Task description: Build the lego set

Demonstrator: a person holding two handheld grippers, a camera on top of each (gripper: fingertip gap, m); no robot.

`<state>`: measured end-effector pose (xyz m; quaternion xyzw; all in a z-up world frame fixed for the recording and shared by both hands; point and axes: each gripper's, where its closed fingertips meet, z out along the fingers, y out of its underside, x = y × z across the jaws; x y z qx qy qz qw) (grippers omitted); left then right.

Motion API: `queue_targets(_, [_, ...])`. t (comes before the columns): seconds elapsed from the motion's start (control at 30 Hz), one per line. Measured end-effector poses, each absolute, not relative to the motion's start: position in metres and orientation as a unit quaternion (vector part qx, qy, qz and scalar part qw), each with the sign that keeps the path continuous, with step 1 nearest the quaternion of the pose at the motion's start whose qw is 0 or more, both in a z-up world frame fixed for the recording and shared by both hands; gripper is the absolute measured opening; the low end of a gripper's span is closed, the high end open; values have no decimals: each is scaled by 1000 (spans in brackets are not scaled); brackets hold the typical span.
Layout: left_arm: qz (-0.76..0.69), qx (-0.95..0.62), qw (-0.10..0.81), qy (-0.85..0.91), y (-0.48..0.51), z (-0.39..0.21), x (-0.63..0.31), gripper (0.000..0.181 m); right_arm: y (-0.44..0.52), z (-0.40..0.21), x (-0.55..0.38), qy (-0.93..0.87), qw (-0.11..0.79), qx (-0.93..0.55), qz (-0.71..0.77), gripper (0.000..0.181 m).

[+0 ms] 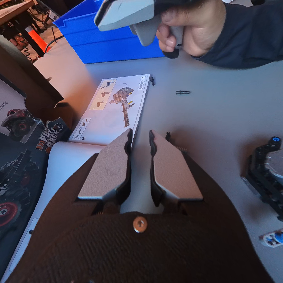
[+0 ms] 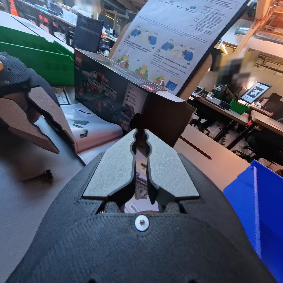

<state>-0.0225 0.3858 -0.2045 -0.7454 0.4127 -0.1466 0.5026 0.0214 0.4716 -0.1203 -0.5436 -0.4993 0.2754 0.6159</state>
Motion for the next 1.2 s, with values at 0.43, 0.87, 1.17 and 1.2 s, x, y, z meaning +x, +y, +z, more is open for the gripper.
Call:
queue_targets(0.43, [-171, -738, 506, 412, 382, -200, -21, 19, 399, -113, 5, -583, 532, -428, 440, 18])
queue_targets(0.87, [-376, -750, 196, 508, 262, -186, -15, 58, 253, -213, 35, -821, 135, -343, 436, 79])
queue_targets(1.17, [-386, -757, 208, 485, 231, -208, -34, 62, 247, -234, 40, -824, 140, -374, 402, 78])
queue_targets(1.2, [-379, -756, 208, 491, 229, -213, -34, 62, 248, -236, 43, -826, 145, -375, 394, 76])
